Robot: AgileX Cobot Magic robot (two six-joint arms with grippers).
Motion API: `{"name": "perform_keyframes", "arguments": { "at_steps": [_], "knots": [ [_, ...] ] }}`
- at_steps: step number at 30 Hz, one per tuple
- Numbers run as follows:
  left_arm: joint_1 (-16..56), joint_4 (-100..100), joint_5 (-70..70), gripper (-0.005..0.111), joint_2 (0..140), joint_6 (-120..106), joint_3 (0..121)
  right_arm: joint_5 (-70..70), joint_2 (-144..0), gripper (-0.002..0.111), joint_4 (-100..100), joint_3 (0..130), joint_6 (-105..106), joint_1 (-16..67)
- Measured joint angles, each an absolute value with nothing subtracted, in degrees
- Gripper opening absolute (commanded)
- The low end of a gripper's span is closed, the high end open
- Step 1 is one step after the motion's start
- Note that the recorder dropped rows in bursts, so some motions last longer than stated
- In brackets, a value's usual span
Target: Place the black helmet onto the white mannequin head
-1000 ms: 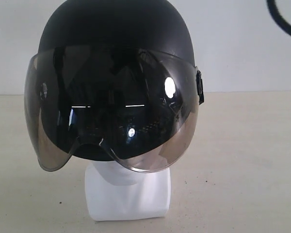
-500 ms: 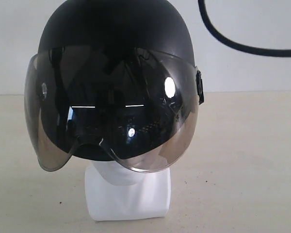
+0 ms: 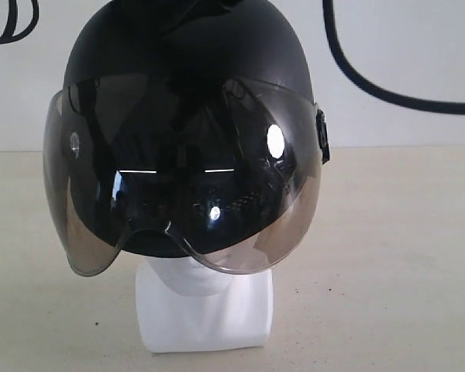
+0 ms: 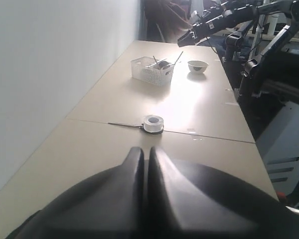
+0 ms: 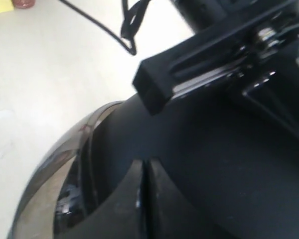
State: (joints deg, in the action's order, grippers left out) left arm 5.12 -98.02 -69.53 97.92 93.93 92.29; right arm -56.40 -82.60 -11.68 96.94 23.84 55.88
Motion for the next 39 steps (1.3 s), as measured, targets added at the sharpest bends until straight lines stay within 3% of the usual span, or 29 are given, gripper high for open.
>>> {"name": "perform_keyframes", "arguments": {
  "at_steps": [39],
  "knots": [
    [5.1,-98.7,-69.8,0.005,96.7,93.8,91.5,-62.6,-82.3,0.000,-20.1,89.7,21.0,56.1]
  ]
}}
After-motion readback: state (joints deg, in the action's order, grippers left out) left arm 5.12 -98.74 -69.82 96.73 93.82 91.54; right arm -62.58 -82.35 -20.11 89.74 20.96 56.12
